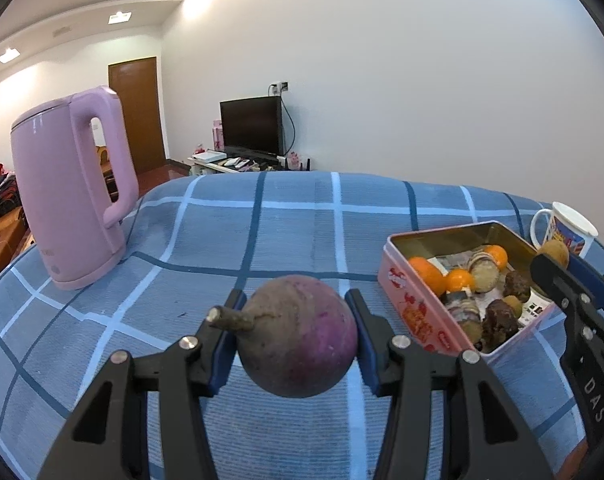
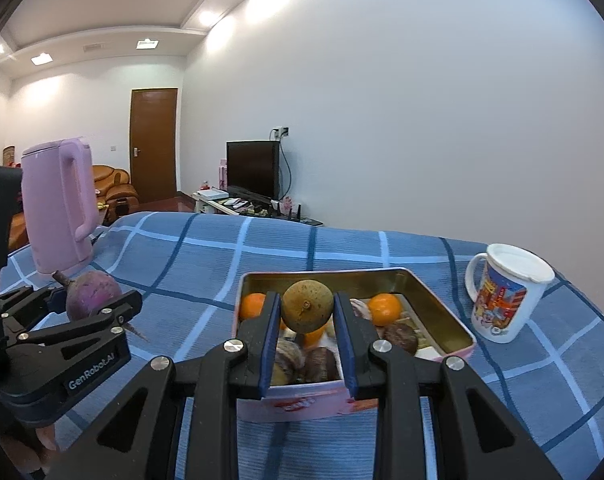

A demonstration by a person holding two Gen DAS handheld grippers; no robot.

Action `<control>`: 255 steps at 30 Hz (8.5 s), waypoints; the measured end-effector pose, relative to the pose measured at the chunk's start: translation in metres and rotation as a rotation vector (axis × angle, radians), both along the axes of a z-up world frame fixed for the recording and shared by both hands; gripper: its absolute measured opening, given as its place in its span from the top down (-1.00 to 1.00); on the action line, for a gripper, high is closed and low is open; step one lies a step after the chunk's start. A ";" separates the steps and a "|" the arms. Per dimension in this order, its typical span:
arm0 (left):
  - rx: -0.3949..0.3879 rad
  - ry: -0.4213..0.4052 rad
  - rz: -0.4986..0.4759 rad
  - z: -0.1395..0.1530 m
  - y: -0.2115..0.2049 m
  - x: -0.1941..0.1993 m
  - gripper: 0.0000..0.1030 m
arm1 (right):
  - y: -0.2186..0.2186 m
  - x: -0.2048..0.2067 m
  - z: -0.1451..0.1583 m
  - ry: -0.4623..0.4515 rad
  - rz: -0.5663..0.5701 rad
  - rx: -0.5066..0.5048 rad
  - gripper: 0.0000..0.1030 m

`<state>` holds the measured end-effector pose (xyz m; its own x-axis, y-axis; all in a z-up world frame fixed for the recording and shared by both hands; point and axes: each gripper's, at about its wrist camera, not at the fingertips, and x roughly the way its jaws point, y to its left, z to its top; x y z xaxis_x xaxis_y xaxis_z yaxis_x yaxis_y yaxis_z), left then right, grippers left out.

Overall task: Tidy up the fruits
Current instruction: 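Carry the yellow fruit over the pink tin with the right tool while the left tool carries the onion, then lower both held fruits into the pink tin, then open the right tool to release the yellow fruit while the left tool releases the onion, then withdraw both open tools from the tin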

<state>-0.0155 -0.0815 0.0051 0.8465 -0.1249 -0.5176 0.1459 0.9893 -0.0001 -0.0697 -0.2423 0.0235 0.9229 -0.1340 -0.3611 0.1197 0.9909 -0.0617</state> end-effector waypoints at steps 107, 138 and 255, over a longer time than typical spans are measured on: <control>0.003 0.082 -0.155 -0.007 -0.133 0.066 -0.01 | -0.103 0.108 -0.024 0.249 0.032 0.146 0.44; 0.029 0.073 -0.147 -0.006 -0.135 0.071 -0.01 | -0.101 0.107 -0.029 0.273 0.071 0.147 0.43; 0.024 -0.162 -0.110 0.014 -0.091 -0.015 -1.00 | -0.090 -0.027 0.007 -0.111 -0.109 0.083 -0.58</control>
<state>-0.0306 -0.1729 0.0194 0.9008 -0.2107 -0.3797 0.2496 0.9667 0.0557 -0.0964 -0.3323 0.0303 0.9393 -0.2091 -0.2719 0.2281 0.9728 0.0398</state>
